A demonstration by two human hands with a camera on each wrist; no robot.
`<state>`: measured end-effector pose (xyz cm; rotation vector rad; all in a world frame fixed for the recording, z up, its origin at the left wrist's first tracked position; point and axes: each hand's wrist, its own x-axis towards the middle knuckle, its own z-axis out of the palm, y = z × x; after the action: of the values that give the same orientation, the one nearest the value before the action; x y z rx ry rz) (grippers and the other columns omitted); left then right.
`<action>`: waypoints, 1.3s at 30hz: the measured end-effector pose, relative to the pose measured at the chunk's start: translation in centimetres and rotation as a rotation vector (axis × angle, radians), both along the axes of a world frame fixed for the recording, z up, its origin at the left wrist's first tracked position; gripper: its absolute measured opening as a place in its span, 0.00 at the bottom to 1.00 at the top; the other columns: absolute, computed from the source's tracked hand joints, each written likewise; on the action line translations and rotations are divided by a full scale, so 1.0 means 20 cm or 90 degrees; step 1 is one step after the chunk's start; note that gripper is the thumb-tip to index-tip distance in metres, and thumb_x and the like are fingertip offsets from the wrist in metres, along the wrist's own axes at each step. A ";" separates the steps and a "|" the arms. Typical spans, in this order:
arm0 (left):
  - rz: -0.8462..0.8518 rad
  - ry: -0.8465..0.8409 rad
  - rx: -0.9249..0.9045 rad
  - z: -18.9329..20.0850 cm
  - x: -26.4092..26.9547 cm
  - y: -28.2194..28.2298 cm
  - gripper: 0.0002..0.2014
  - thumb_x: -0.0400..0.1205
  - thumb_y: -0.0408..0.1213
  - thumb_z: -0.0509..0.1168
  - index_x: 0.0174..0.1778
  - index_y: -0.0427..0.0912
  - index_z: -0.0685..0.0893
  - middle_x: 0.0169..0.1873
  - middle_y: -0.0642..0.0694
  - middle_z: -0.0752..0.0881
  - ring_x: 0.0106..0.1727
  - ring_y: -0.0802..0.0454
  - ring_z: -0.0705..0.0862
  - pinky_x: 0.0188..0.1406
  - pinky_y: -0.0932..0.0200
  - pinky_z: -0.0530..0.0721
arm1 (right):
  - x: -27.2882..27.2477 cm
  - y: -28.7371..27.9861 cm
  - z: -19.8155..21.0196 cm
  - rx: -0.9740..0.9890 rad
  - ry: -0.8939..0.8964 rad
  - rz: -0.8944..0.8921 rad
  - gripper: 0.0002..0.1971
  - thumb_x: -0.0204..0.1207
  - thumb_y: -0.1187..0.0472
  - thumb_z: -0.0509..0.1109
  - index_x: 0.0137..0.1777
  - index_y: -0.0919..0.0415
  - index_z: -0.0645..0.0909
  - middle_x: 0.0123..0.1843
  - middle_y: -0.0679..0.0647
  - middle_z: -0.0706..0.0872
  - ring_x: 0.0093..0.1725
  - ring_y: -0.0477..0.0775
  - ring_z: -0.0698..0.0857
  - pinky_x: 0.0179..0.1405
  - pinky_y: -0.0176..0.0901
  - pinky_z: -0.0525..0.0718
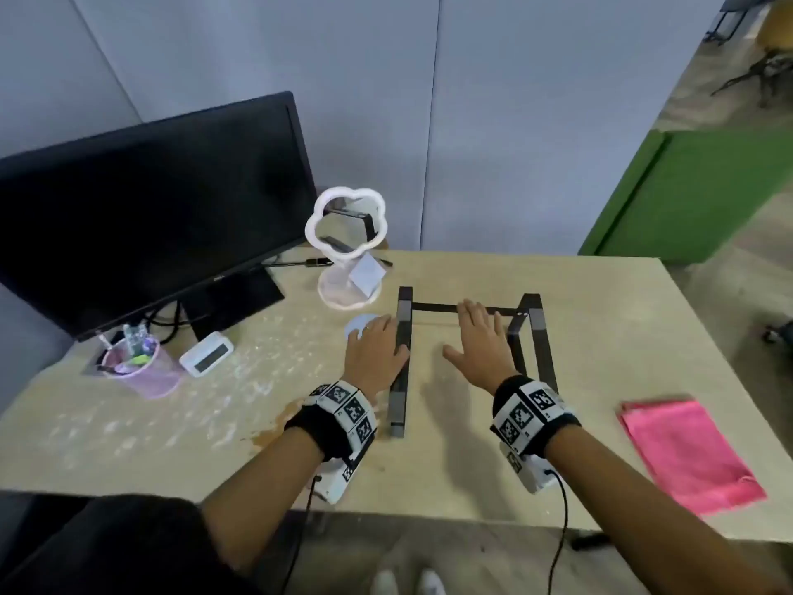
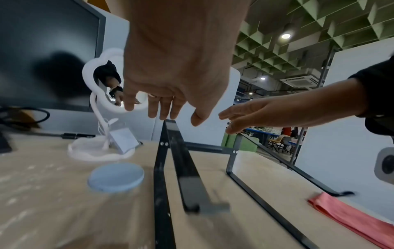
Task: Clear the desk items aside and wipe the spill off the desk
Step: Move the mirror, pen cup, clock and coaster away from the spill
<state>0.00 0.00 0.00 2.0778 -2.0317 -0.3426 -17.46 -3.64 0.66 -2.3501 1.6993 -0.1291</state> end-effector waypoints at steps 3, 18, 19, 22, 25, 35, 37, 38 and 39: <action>0.022 0.028 0.049 -0.09 -0.02 0.09 0.26 0.83 0.44 0.56 0.78 0.42 0.65 0.78 0.47 0.68 0.79 0.50 0.66 0.73 0.47 0.66 | -0.03 0.10 -0.07 0.033 -0.014 -0.019 0.37 0.79 0.52 0.63 0.82 0.64 0.50 0.84 0.58 0.53 0.84 0.58 0.49 0.82 0.57 0.44; 0.043 0.048 0.106 -0.24 -0.08 0.17 0.33 0.85 0.44 0.55 0.83 0.36 0.49 0.73 0.41 0.70 0.69 0.42 0.73 0.61 0.45 0.78 | -0.32 0.17 -0.23 -0.019 0.026 -0.282 0.44 0.73 0.58 0.71 0.82 0.64 0.47 0.83 0.68 0.50 0.81 0.73 0.53 0.78 0.67 0.55; 0.051 0.041 0.100 -0.25 -0.09 0.16 0.33 0.86 0.44 0.55 0.83 0.36 0.50 0.72 0.41 0.70 0.69 0.42 0.73 0.60 0.45 0.78 | -0.34 0.15 -0.24 -0.006 0.015 -0.320 0.45 0.73 0.60 0.71 0.82 0.62 0.45 0.81 0.70 0.54 0.77 0.75 0.61 0.72 0.68 0.65; 0.076 0.039 0.072 -0.28 -0.11 0.14 0.32 0.86 0.43 0.54 0.83 0.35 0.50 0.67 0.40 0.73 0.65 0.42 0.76 0.57 0.46 0.81 | -0.43 0.11 -0.27 0.035 -0.071 -0.344 0.40 0.77 0.66 0.61 0.83 0.56 0.40 0.65 0.69 0.74 0.52 0.72 0.82 0.42 0.56 0.76; 0.097 0.067 0.038 -0.33 -0.13 0.13 0.31 0.85 0.42 0.55 0.82 0.36 0.52 0.63 0.41 0.75 0.60 0.43 0.78 0.54 0.46 0.81 | -0.49 0.07 -0.29 0.031 -0.099 -0.324 0.34 0.80 0.66 0.57 0.82 0.57 0.44 0.57 0.68 0.80 0.45 0.71 0.84 0.38 0.55 0.76; 0.092 0.105 0.012 -0.28 -0.25 -0.08 0.29 0.85 0.42 0.56 0.82 0.37 0.56 0.59 0.41 0.75 0.59 0.43 0.77 0.55 0.47 0.79 | -0.64 -0.14 -0.30 -0.020 -0.150 -0.302 0.29 0.79 0.69 0.58 0.79 0.61 0.54 0.58 0.72 0.79 0.47 0.76 0.83 0.42 0.59 0.78; 0.077 0.109 0.010 -0.28 -0.31 -0.16 0.30 0.85 0.42 0.57 0.81 0.37 0.56 0.59 0.40 0.76 0.59 0.41 0.77 0.56 0.45 0.79 | -0.69 -0.20 -0.30 -0.023 -0.156 -0.311 0.30 0.78 0.69 0.58 0.79 0.61 0.54 0.59 0.73 0.79 0.47 0.77 0.82 0.43 0.61 0.78; 0.068 0.112 0.007 -0.27 -0.33 -0.20 0.30 0.85 0.42 0.58 0.81 0.37 0.57 0.60 0.39 0.76 0.60 0.40 0.77 0.56 0.45 0.79 | -0.72 -0.23 -0.30 -0.026 -0.154 -0.315 0.30 0.78 0.69 0.59 0.79 0.61 0.54 0.59 0.73 0.79 0.48 0.78 0.82 0.44 0.63 0.79; 0.057 0.115 0.002 -0.26 -0.36 -0.24 0.31 0.84 0.42 0.59 0.81 0.37 0.57 0.61 0.39 0.76 0.61 0.40 0.76 0.57 0.45 0.78 | -0.76 -0.27 -0.31 -0.027 -0.150 -0.321 0.30 0.78 0.69 0.59 0.79 0.61 0.54 0.59 0.74 0.79 0.48 0.78 0.82 0.45 0.64 0.79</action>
<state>-7.23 -4.77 -5.16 2.0504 -1.8315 -0.4989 -32.60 -8.96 -5.46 -1.7925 2.1333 -0.5099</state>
